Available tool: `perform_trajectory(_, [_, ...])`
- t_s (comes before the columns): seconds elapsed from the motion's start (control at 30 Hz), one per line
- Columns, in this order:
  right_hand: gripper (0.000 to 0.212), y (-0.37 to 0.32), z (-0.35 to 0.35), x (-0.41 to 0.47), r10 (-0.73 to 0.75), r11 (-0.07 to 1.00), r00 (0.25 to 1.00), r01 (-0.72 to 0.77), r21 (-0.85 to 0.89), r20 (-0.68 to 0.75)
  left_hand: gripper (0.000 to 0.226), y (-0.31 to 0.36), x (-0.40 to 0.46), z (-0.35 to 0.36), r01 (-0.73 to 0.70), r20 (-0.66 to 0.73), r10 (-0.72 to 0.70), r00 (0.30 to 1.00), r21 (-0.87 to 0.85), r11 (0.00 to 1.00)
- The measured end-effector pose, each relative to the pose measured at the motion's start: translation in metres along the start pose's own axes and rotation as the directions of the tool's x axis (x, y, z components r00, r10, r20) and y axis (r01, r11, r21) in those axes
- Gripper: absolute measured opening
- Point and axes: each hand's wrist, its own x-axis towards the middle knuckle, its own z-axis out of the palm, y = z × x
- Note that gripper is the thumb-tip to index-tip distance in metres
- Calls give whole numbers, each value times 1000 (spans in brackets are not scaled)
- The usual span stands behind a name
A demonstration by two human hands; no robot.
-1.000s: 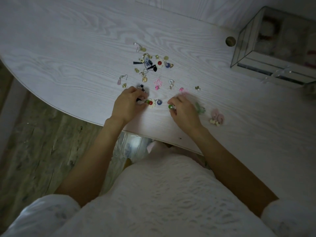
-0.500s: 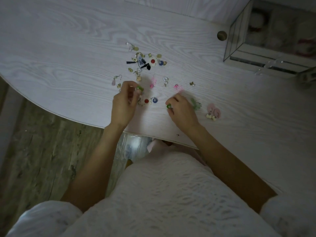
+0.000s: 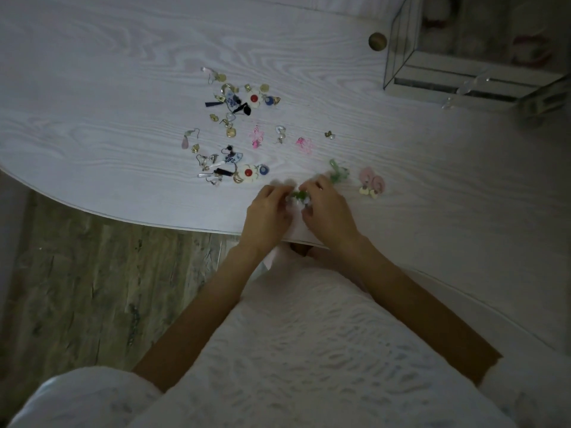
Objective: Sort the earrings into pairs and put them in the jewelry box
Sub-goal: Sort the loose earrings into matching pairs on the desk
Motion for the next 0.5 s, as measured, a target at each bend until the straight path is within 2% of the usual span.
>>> perform_trajectory(0.17, [33,8,-1,-14,72,997,997,-71,34,-10,42,10,-7,10,-67,33,69,997,-38,997])
perform_trajectory(0.27, [29,11,-1,-17,108,993,994,-107,49,-26,44,11,-11,17,-96,20,96,995,32,995])
perform_trajectory(0.5, [29,6,4,-15,108,993,994,-108,38,-13,37,11,-13,17,-29,-5,29,1000,32,999])
